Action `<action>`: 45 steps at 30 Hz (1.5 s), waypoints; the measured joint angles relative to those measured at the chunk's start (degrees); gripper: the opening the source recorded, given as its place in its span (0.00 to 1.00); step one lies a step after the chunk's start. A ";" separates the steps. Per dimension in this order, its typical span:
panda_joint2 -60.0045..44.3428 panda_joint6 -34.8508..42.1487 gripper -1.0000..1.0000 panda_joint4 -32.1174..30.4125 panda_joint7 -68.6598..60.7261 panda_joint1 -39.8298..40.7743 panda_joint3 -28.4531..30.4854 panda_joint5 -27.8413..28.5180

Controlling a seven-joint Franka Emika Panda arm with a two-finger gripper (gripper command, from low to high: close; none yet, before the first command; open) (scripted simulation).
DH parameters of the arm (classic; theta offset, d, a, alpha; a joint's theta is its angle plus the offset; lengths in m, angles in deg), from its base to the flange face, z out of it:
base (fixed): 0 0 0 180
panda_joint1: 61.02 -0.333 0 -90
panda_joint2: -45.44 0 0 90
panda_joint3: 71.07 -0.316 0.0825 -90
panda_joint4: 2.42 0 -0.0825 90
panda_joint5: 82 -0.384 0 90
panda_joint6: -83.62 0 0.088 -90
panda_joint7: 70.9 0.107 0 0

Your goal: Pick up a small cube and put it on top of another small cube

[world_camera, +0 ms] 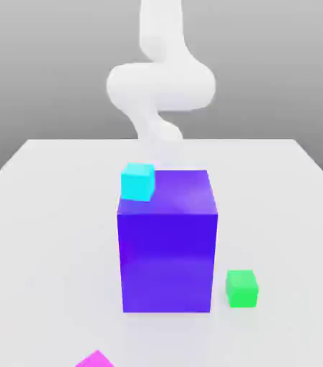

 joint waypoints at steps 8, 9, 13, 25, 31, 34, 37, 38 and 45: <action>-16.94 -3.22 0.50 0.89 -17.89 -7.33 9.33 -7.86; -19.04 -3.60 0.50 1.00 -20.17 -8.00 10.27 -8.95; -27.47 -5.07 0.50 1.47 -29.31 -9.94 13.25 -13.35; -51.03 -10.91 0.50 2.43 -52.16 -8.69 14.69 -19.92; -60.46 -15.52 0.50 2.36 -58.77 -7.44 15.35 -16.08; -65.45 -18.85 0.50 2.85 -61.16 -6.63 15.12 -15.00; -71.65 -23.39 0.00 4.30 -63.66 -4.12 12.07 -17.75; -71.65 -23.39 0.00 4.30 -63.66 -4.12 12.07 -17.75; -70.43 -22.40 0.00 3.99 -63.17 -4.64 12.74 -16.99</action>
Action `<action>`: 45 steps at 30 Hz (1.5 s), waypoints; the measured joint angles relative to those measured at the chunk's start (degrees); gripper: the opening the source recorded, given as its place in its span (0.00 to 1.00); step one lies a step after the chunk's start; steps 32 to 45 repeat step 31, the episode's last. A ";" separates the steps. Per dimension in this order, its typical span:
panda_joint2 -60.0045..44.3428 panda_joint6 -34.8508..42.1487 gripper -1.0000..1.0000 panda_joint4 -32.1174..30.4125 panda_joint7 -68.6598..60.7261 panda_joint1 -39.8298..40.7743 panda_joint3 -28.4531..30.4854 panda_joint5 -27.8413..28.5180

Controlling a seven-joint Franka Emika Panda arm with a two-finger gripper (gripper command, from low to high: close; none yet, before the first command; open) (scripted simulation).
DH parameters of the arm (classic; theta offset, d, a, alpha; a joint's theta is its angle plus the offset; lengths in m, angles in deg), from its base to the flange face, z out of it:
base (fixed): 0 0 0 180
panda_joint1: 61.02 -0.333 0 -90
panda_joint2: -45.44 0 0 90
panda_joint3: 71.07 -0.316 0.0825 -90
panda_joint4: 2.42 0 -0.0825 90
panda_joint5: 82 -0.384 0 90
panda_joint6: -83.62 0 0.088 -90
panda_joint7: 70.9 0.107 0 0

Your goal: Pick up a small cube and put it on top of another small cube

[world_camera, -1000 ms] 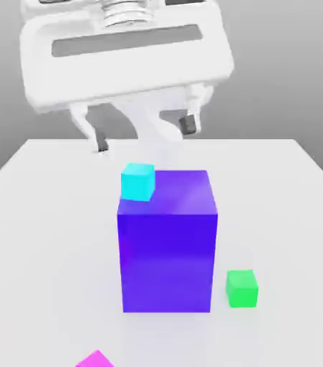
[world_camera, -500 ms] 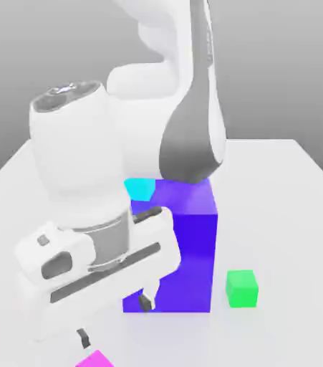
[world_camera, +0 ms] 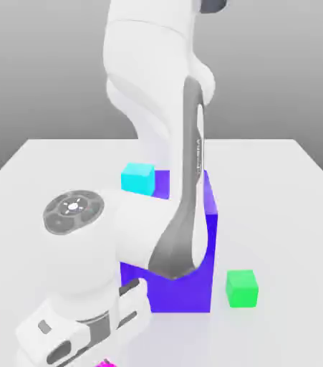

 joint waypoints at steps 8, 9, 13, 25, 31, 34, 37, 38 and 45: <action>13.26 5.52 0.00 -6.60 3.18 -5.87 -1.61 1.28; 14.81 5.59 0.00 -8.11 3.49 -6.93 -2.37 1.49; 21.57 5.35 0.00 -14.60 5.36 -11.27 -5.48 3.75; 31.88 -3.05 0.00 -32.78 13.24 -20.92 -12.34 18.84; 24.40 -10.23 1.00 -32.58 12.29 -21.01 -12.60 17.57; 24.40 -10.23 1.00 -32.58 12.29 -21.01 -12.60 17.57; 24.40 -10.23 1.00 -32.58 12.29 -21.01 -12.60 17.57; 24.40 -10.23 1.00 -32.58 12.29 -21.01 -12.60 17.57; 24.40 -10.23 1.00 -32.58 12.29 -21.01 -12.60 17.57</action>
